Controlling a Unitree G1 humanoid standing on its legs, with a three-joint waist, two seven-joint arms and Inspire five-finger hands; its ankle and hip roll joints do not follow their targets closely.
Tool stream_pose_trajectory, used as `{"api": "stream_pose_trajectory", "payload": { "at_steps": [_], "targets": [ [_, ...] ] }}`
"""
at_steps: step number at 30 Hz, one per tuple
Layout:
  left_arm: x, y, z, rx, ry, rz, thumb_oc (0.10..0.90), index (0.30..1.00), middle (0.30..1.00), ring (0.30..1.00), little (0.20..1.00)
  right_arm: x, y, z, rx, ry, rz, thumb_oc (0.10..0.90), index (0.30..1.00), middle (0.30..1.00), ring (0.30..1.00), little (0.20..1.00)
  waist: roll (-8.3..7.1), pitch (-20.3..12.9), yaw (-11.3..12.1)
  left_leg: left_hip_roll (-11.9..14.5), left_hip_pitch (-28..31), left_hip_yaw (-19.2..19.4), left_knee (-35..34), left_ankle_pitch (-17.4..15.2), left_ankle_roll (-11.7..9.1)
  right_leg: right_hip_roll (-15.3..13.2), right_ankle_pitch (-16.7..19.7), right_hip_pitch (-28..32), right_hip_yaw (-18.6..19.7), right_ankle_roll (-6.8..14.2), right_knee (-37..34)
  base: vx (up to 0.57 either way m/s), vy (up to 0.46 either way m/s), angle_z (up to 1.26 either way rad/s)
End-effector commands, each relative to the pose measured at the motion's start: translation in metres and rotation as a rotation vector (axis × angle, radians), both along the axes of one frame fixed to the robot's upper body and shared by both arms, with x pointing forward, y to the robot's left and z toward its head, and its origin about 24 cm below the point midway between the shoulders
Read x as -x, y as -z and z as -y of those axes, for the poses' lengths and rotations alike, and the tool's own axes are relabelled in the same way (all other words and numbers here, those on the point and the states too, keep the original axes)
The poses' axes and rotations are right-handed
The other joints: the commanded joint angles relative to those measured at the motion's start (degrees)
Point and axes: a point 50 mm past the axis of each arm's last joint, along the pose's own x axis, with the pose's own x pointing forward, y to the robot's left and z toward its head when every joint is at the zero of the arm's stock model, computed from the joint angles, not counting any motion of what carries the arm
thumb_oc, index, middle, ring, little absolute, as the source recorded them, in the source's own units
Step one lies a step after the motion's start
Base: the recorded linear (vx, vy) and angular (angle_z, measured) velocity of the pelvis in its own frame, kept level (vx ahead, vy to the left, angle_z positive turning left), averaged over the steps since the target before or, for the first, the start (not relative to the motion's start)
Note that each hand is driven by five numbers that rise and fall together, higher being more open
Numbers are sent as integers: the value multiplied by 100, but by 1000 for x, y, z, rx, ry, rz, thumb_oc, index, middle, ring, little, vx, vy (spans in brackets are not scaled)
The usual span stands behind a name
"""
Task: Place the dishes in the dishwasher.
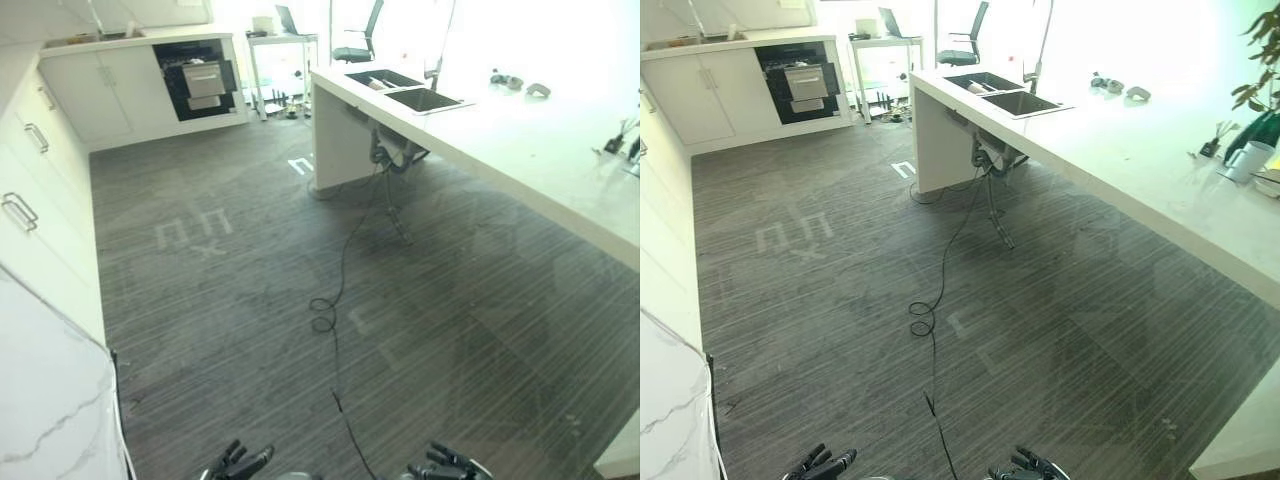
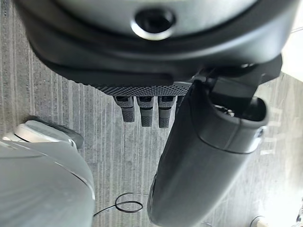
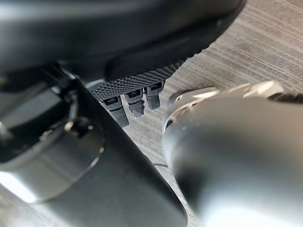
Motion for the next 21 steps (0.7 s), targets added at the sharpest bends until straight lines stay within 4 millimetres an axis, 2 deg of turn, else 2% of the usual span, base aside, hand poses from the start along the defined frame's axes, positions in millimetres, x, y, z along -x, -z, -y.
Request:
{"api": "stream_pose_trajectory", "payload": {
  "at_steps": [1, 7, 21],
  "targets": [
    [-37, -17, -8, -24, 17, 187, 800, 900, 900, 900, 900, -46, -19, 8, 32, -49, 195, 800, 900, 900, 900, 900, 140, -15, -30, 102, 206, 250, 89, -918, -343, -61, -306, 261, -69, 551, -232, 0, 0, 0],
    [-43, -20, -8, -28, 21, 205, 800, 900, 900, 900, 900, -48, -21, 6, 48, -100, 209, 800, 900, 900, 900, 900, 124, -26, -48, 95, 208, 217, 89, -919, -348, -4, -314, 244, -19, 535, -232, -8, -10, 0],
    [-40, -18, -9, -25, 46, 195, 800, 900, 900, 900, 900, -47, -21, 6, 52, -109, 225, 800, 900, 900, 900, 900, 107, -19, -97, 159, 201, 240, 89, -886, -408, 87, -363, 253, -48, 480, -232, 1, -40, 0]
  ]
}}
